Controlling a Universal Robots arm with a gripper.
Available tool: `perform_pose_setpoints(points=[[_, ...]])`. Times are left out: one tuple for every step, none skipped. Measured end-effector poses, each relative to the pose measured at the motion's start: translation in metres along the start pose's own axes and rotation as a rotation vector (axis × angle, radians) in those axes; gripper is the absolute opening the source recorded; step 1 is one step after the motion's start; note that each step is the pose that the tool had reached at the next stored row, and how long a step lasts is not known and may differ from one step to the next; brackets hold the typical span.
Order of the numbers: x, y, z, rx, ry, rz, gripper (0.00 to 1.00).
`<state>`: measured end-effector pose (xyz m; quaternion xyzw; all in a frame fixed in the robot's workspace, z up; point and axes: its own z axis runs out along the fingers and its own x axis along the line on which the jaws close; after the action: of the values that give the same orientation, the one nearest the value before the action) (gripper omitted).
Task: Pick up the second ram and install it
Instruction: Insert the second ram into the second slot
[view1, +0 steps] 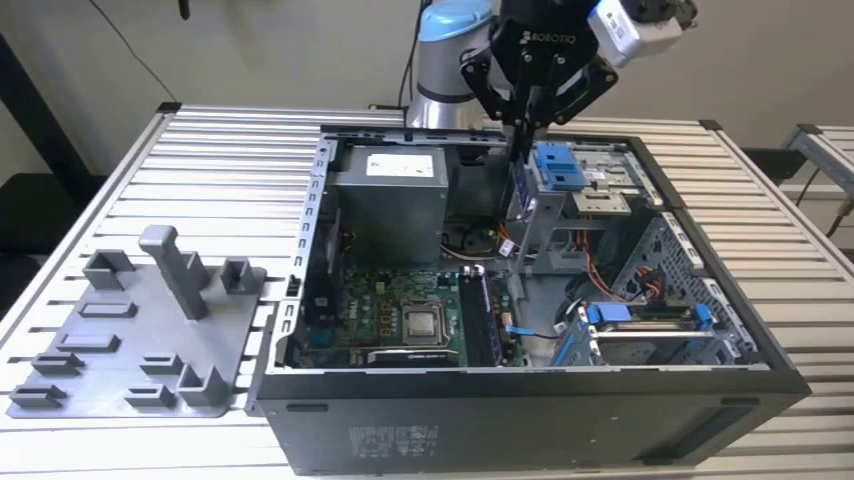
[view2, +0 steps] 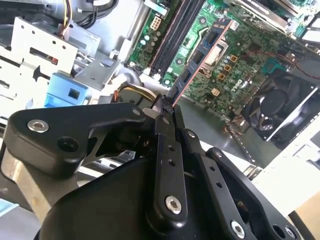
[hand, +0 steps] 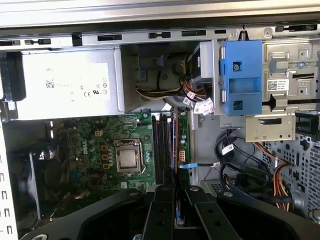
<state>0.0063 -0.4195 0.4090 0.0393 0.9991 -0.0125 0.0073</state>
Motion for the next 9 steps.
perform_pose_setpoints(points=[[-0.0008,0.0,0.0007,0.0,0.0002,0.0,0.14],[-0.0013,0.0001,0.0014,0.0002,0.0004,-0.001,0.14],[-0.0014,0.0002,0.002,-0.0001,0.0004,-0.003,0.14],[-0.0015,0.0001,0.0026,-0.0001,0.0004,-0.007,0.14],[-0.0016,0.0001,0.0032,-0.0001,0.0003,-0.011,0.14],[-0.0017,0.0001,0.0037,-0.0002,0.0001,-0.014,0.14],[-0.0017,0.0001,0.0042,0.0,0.0001,-0.015,0.14],[-0.0017,0.0001,0.0046,0.0011,0.0001,-0.015,0.14],[-0.0018,0.0001,0.0046,0.0017,0.0001,-0.015,0.14]])
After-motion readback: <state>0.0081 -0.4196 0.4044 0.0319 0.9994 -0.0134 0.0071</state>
